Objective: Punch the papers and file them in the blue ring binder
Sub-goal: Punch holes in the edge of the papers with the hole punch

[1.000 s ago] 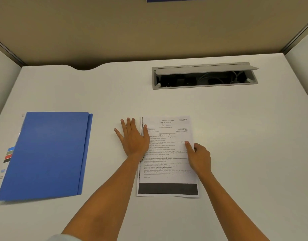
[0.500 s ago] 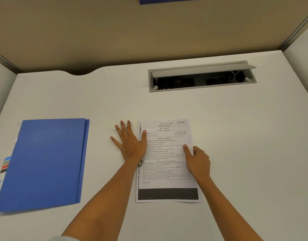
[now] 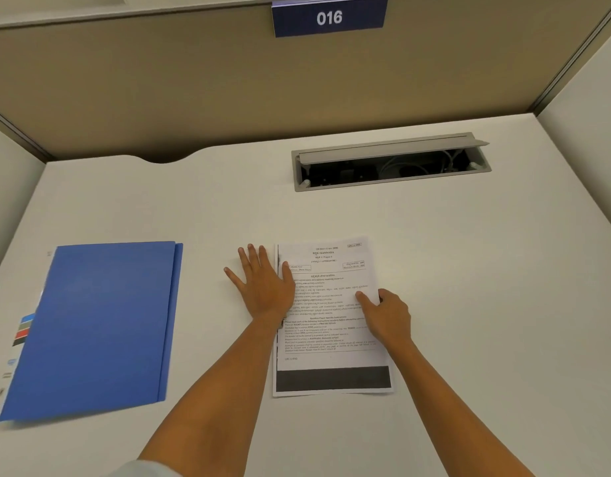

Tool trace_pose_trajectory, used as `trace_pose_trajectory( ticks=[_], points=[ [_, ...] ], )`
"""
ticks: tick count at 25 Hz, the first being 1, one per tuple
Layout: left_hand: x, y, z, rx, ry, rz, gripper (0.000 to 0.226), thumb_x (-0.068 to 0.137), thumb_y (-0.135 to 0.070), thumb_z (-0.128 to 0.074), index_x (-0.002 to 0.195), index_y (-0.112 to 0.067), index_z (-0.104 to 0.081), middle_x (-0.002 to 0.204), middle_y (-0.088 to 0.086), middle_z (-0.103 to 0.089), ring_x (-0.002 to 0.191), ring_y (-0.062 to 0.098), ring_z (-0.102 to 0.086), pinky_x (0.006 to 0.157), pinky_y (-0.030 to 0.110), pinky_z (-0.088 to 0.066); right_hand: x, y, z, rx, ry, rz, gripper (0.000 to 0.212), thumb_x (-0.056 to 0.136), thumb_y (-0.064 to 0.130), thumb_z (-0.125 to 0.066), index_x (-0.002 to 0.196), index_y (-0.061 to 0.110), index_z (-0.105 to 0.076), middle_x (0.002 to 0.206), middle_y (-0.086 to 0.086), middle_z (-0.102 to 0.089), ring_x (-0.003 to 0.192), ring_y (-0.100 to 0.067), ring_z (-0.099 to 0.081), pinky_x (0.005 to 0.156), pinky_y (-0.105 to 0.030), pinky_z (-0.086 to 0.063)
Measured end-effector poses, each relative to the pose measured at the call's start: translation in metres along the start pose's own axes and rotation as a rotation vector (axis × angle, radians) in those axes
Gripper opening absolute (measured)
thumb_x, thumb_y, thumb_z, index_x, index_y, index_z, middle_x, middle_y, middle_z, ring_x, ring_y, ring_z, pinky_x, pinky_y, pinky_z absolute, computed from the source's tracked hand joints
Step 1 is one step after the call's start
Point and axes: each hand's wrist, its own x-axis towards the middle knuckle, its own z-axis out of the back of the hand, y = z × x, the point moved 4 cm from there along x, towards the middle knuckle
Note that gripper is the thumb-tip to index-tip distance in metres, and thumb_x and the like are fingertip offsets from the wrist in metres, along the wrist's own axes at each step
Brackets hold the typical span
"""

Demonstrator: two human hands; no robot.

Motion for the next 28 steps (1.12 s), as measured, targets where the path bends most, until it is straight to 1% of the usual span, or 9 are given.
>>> trace_pose_trajectory(
  ticks=[4,6,10,12,14,18,20,23,28],
  points=[
    [-0.001,-0.006,0.001,0.111,0.027,-0.027,0.070,0.098,-0.055,-0.021,0.154,-0.014,-0.016,0.164,0.007,-0.006,0.151,0.026,0.006,0.113,0.059,0.014,-0.001,0.000,0.000,0.004,0.033,-0.006,0.036,0.089,0.047,-0.055,0.105,0.015,-0.057,0.112,-0.004,-0.066,0.083,-0.017,-0.059,0.077,-0.030,-0.050],
    [-0.001,-0.004,0.003,-0.026,0.010,-0.007,0.067,0.098,-0.053,-0.028,0.153,-0.014,-0.021,0.164,0.006,-0.010,0.151,0.024,0.004,0.114,0.056,0.014,-0.002,0.001,0.001,0.013,0.043,-0.004,0.036,0.090,0.046,-0.055,0.107,0.014,-0.057,0.112,-0.004,-0.065,0.083,-0.017,-0.058,0.076,-0.029,-0.048],
    [-0.004,0.018,0.023,-0.476,-0.102,0.315,0.045,0.096,-0.040,-0.047,0.132,-0.013,-0.047,0.144,0.008,-0.044,0.139,0.025,-0.033,0.114,0.052,-0.015,0.001,0.000,0.004,0.062,0.099,-0.006,0.031,0.091,0.044,-0.054,0.099,0.014,-0.060,0.106,-0.004,-0.068,0.080,-0.018,-0.062,0.072,-0.027,-0.048],
    [-0.010,0.034,0.026,-0.519,-0.037,0.517,0.037,0.096,-0.039,-0.047,0.119,-0.012,-0.055,0.127,0.008,-0.056,0.122,0.027,-0.047,0.104,0.048,-0.029,0.004,0.000,0.007,0.116,0.147,-0.012,0.029,0.092,0.041,-0.053,0.097,0.013,-0.062,0.102,-0.004,-0.069,0.081,-0.020,-0.064,0.072,-0.029,-0.050],
    [-0.020,0.045,0.024,-0.499,0.044,0.600,0.043,0.096,-0.044,-0.043,0.111,-0.009,-0.062,0.119,0.010,-0.060,0.115,0.028,-0.051,0.099,0.048,-0.034,0.005,-0.001,0.009,0.210,0.192,-0.030,0.025,0.093,0.036,-0.054,0.097,0.013,-0.064,0.100,-0.004,-0.069,0.082,-0.023,-0.066,0.074,-0.031,-0.051],
    [-0.039,0.058,0.019,-0.560,0.153,0.562,0.055,0.090,-0.059,-0.047,0.102,-0.009,-0.066,0.107,0.009,-0.065,0.107,0.029,-0.056,0.095,0.047,-0.040,-0.001,-0.008,0.009,0.521,0.307,-0.105,0.015,0.091,0.027,-0.058,0.095,0.015,-0.066,0.100,-0.006,-0.073,0.084,-0.027,-0.071,0.078,-0.042,-0.057],
    [-0.043,0.058,0.020,-0.664,0.199,0.504,0.052,0.084,-0.059,-0.057,0.098,-0.010,-0.065,0.100,0.008,-0.067,0.099,0.027,-0.060,0.089,0.043,-0.046,0.000,-0.012,0.007,0.531,0.333,-0.095,0.016,0.091,0.026,-0.058,0.101,0.016,-0.066,0.103,-0.005,-0.073,0.086,-0.027,-0.071,0.081,-0.045,-0.057],
    [-0.051,0.053,0.028,-0.780,0.219,0.455,0.033,0.080,-0.040,-0.070,0.093,-0.010,-0.066,0.097,0.008,-0.070,0.078,0.018,-0.060,0.062,0.027,-0.046,-0.003,-0.013,0.003,0.424,0.322,-0.031,0.026,0.092,0.028,-0.057,0.114,0.016,-0.062,0.111,-0.003,-0.070,0.091,-0.026,-0.069,0.086,-0.047,-0.055],
    [-0.058,0.043,0.035,-0.798,0.190,0.424,0.017,0.079,-0.021,-0.076,0.090,-0.010,-0.069,0.089,0.005,-0.070,0.071,0.014,-0.061,0.052,0.022,-0.044,-0.013,-0.013,0.000,0.333,0.228,0.037,0.033,0.094,0.028,-0.054,0.123,0.012,-0.057,0.119,-0.006,-0.065,0.100,-0.029,-0.064,0.091,-0.047,-0.053]
  ],
)
